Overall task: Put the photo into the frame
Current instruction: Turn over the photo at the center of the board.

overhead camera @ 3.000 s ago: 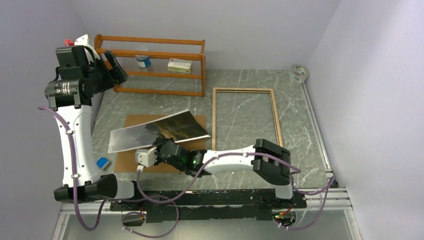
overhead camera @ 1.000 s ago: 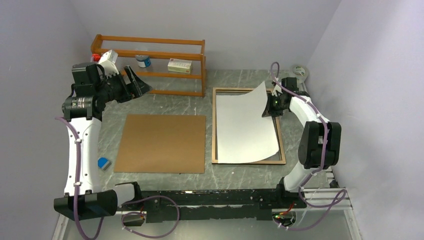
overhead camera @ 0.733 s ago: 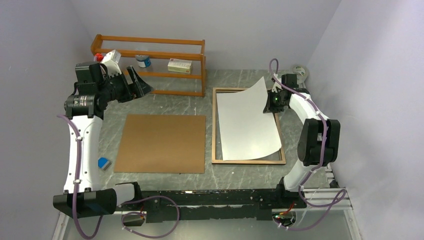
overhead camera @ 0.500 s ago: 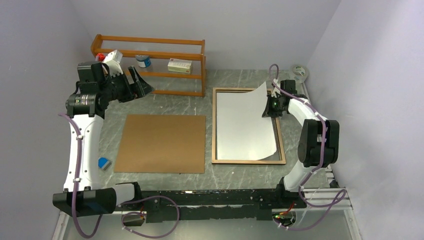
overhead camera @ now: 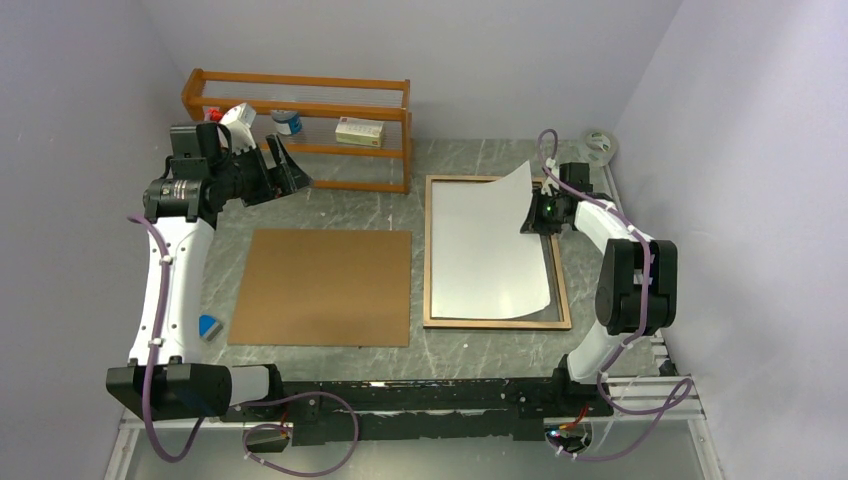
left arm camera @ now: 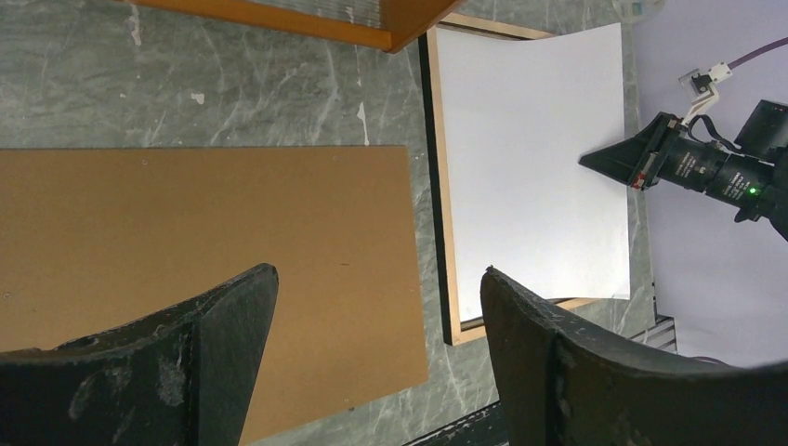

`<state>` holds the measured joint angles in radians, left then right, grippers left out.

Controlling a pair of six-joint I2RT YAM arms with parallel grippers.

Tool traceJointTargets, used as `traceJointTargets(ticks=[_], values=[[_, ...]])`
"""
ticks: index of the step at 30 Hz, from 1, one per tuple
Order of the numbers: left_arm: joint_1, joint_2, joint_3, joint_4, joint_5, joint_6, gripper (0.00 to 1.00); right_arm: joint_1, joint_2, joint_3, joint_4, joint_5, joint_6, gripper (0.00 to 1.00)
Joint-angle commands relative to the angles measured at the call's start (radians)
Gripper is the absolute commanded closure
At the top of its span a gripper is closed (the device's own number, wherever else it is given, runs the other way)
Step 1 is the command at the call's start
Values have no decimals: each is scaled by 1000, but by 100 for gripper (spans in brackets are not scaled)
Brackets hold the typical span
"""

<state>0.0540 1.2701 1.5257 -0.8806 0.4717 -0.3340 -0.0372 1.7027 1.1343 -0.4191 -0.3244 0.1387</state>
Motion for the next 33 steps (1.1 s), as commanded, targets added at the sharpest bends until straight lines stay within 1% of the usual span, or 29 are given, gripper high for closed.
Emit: traceJointTargets(ticks=[1, 5, 7, 9, 10, 11, 13, 15, 17, 21, 23, 26, 30, 31, 33], values=[[-6, -4, 5, 8, -15, 21, 15, 2, -37, -24, 45, -13, 50, 86], [-8, 0, 7, 6, -17, 20, 15, 3, -35, -26, 47, 12, 47, 70], [-8, 0, 7, 3, -21, 20, 15, 3, -44, -17, 38, 30, 45, 61], [-8, 1, 6, 2, -26, 22, 15, 2, -58, -1, 20, 49, 40, 48], [-8, 1, 4, 2, -30, 22, 15, 2, -64, 11, 5, 66, 37, 39], [-8, 2, 4, 1, -34, 22, 15, 2, -71, 21, -6, 91, 38, 32], [-8, 6, 2, -5, -41, 24, 15, 2, -89, 36, -26, 153, 42, 22], [-8, 12, 2, -15, -49, 25, 15, 2, -110, 48, -40, 222, 40, 15], [-8, 18, 2, -22, -67, 23, 15, 2, -132, 56, -53, 311, 50, 14], [-7, 35, 4, -59, -132, 4, 16, 4, -195, 66, -76, 559, 105, 14], [-7, 62, -4, -83, -166, -14, 17, 8, -228, 70, -67, 555, 104, 15], [-5, 63, -68, -44, -197, -37, 18, 54, -253, 90, -62, 512, 122, 15], [1, 63, -137, 11, -290, -50, 15, 198, -235, 136, -95, 457, 215, 17], [6, 69, -149, 23, -310, -49, 14, 239, -229, 139, -98, 459, 251, 19], [16, 89, -167, 67, -350, -54, 12, 329, -227, 121, -72, 466, 332, 20]])
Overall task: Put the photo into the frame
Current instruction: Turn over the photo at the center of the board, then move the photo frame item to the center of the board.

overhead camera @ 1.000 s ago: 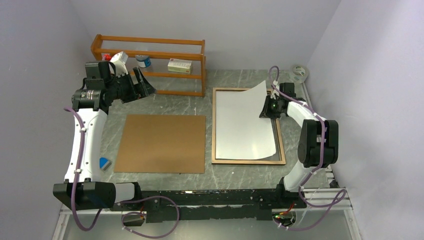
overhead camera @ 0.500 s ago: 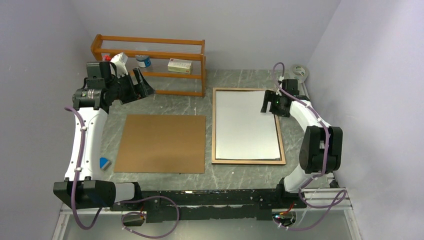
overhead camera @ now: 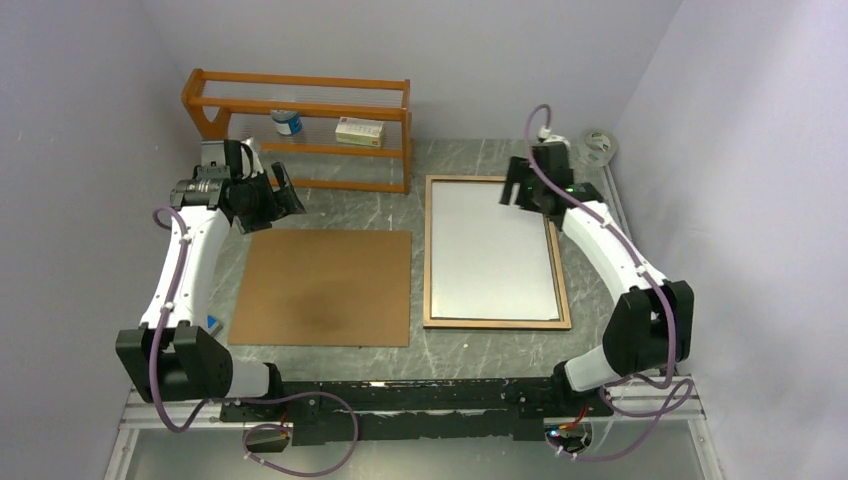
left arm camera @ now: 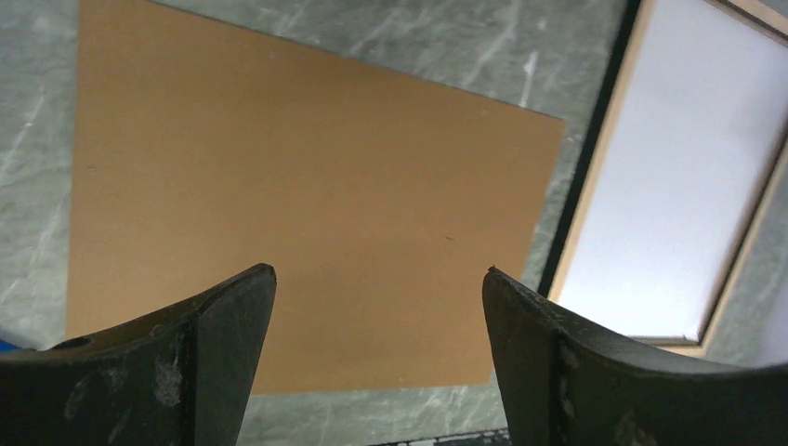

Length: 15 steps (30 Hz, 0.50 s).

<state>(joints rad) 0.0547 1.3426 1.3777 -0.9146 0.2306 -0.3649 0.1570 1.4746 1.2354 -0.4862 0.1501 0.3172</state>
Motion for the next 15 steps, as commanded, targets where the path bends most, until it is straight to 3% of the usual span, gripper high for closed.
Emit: traceJointTargets(ticks=[1, 6, 10, 15], values=[[24, 28, -27, 120, -119, -31, 10, 179, -4, -1, 31, -12, 192, 21], [85, 65, -80, 227, -134, -79, 7, 349, -7, -89, 200, -29, 477, 26], [161, 57, -184, 353, -131, -106, 7, 440, 66, -112, 295, -118, 615, 29], [309, 117, -260, 474, 28, -135, 8, 536, 164, -82, 314, -106, 689, 31]])
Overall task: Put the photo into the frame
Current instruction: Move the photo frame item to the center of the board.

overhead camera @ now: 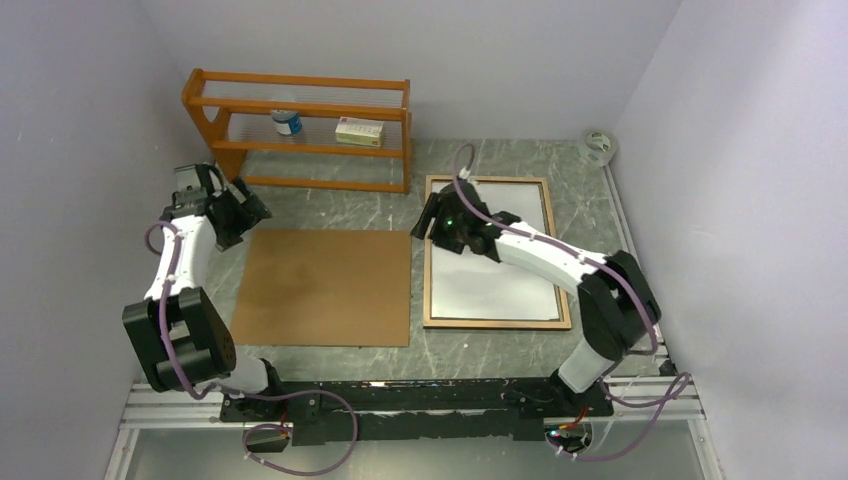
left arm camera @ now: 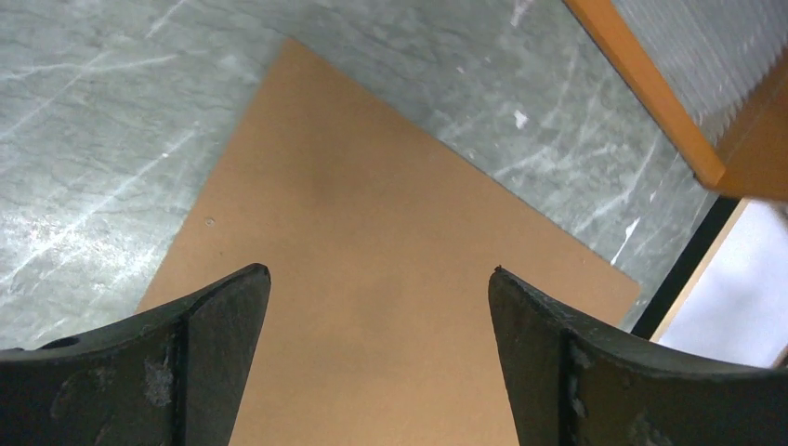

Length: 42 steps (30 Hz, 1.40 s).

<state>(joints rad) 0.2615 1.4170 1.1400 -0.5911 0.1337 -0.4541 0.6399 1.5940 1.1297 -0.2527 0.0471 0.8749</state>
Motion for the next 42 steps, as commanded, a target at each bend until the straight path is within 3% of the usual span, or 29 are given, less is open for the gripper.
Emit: traceJointTargets(ticks=[1, 8, 14, 21, 29, 37, 42], values=[[126, 71, -20, 158, 162, -45, 9, 66, 55, 13, 106, 9, 140, 31], [215, 190, -55, 248, 217, -52, 12, 118, 199, 119, 73, 0, 130, 32], [244, 226, -66, 270, 181, -9, 6, 157, 276, 189, -30, 169, 127, 32], [252, 224, -101, 301, 95, 44, 6, 188, 373, 288, -116, 227, 117, 32], [252, 256, -139, 325, 130, 46, 6, 203, 412, 340, -216, 312, 127, 32], [251, 274, -136, 303, 65, 56, 6, 202, 467, 351, -182, 231, 92, 30], [251, 322, -138, 319, 103, 56, 6, 202, 482, 346, -168, 205, 106, 30]])
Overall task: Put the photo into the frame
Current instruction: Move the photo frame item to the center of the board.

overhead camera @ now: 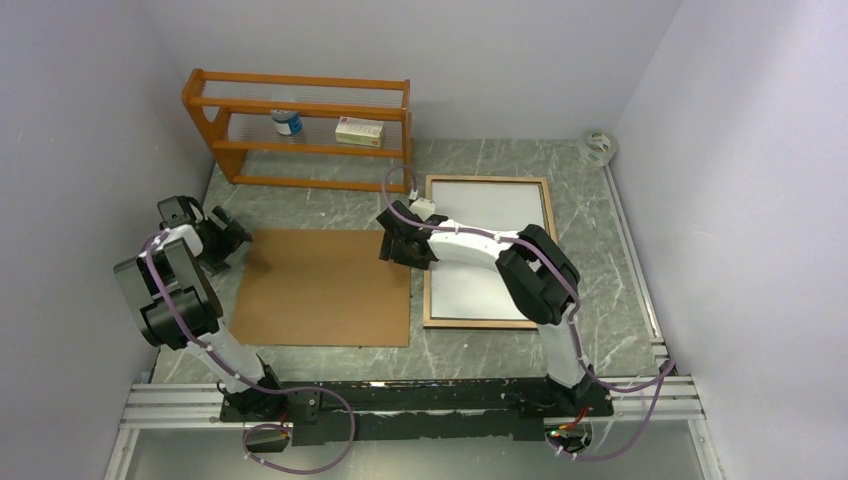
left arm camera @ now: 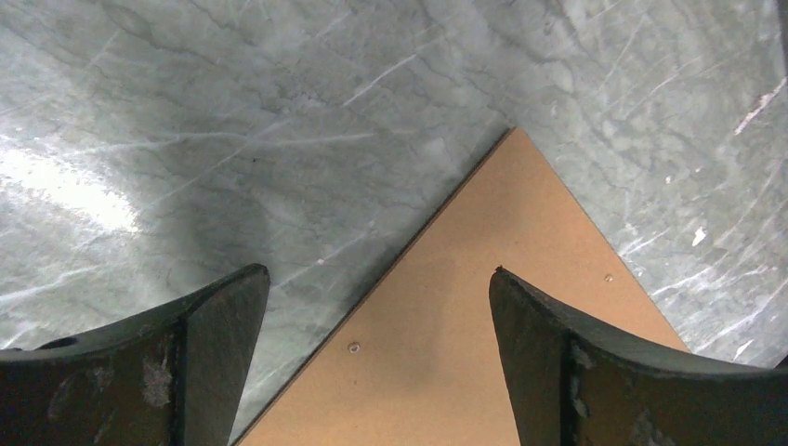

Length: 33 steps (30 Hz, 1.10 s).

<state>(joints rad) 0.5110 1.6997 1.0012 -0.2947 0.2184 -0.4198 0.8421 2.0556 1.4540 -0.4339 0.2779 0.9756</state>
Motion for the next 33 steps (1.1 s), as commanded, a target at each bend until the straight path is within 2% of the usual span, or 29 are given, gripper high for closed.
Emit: traceJointTargets(ticks=[1, 9, 13, 17, 25, 29, 33], values=[[2, 51, 4, 20, 32, 20, 6, 0, 23, 16, 21, -34, 8, 30], [2, 134, 53, -49, 183, -29, 15, -19, 10, -15, 97, -152, -6, 26], [1, 184, 64, -82, 298, -80, 23, -37, -28, -43, 200, -261, -29, 28], [3, 192, 19, -47, 394, -144, 27, -52, -74, -64, 316, -362, -57, 32], [2, 193, 23, -89, 448, -162, 28, -71, -214, -110, 477, -446, -76, 39], [4, 178, 24, -83, 446, -160, 28, -78, -254, -136, 496, -452, -76, 39], [1, 179, 18, -57, 512, -175, 28, -91, -284, -171, 465, -413, -74, 40]])
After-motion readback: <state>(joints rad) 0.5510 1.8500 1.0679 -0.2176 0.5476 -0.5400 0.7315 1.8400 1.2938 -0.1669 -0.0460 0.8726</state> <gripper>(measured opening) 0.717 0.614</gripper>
